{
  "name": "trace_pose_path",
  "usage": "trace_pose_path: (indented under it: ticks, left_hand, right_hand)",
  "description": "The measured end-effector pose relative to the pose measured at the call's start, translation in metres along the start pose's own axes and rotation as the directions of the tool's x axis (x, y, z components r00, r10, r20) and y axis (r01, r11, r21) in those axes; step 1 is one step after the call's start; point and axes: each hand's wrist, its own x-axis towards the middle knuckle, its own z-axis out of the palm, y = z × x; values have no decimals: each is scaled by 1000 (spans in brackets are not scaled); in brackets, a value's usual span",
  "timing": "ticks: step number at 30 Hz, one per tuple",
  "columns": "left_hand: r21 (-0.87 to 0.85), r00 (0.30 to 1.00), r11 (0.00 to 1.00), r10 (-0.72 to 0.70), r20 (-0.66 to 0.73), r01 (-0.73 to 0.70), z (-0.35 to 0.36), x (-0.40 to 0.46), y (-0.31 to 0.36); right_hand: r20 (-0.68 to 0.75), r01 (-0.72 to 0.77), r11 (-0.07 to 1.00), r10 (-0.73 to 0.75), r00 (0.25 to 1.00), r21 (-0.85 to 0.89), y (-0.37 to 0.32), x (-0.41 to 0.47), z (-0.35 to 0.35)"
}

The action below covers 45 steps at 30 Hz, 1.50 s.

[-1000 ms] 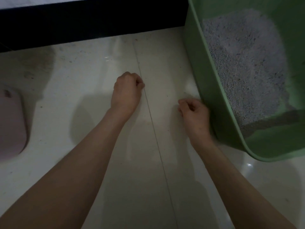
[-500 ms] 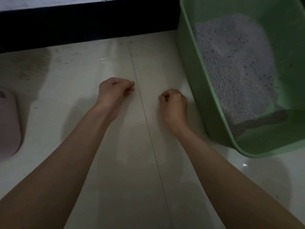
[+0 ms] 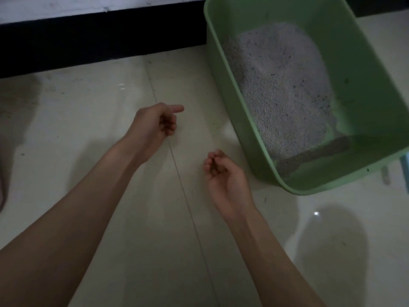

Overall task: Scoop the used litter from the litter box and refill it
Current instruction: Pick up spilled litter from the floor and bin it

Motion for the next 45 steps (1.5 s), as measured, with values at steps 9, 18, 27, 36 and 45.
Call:
trace_pose_path:
  ticks: [9, 18, 27, 36, 45]
  left_hand:
    - [122, 968, 992, -32, 250, 2, 81, -26, -6]
    - [59, 949, 995, 61, 309, -83, 119, -24, -4]
    - [64, 965, 996, 39, 259, -57, 159, -9, 2]
    - [487, 974, 844, 207, 94, -226, 101, 15, -5]
    - [873, 882, 370, 453, 129, -317, 55, 15, -41]
  right_hand:
    - [-54, 59, 937, -43, 998, 345, -26, -43, -31]
    - [-39, 146, 948, -141, 989, 281, -57, -47, -40]
    - [-130, 232, 961, -214, 968, 149, -90, -35, -47]
    - [-114, 238, 597, -490, 864, -766, -84, -15, -70]
    - [249, 181, -175, -574, 780, -968, -53, 16, -76]
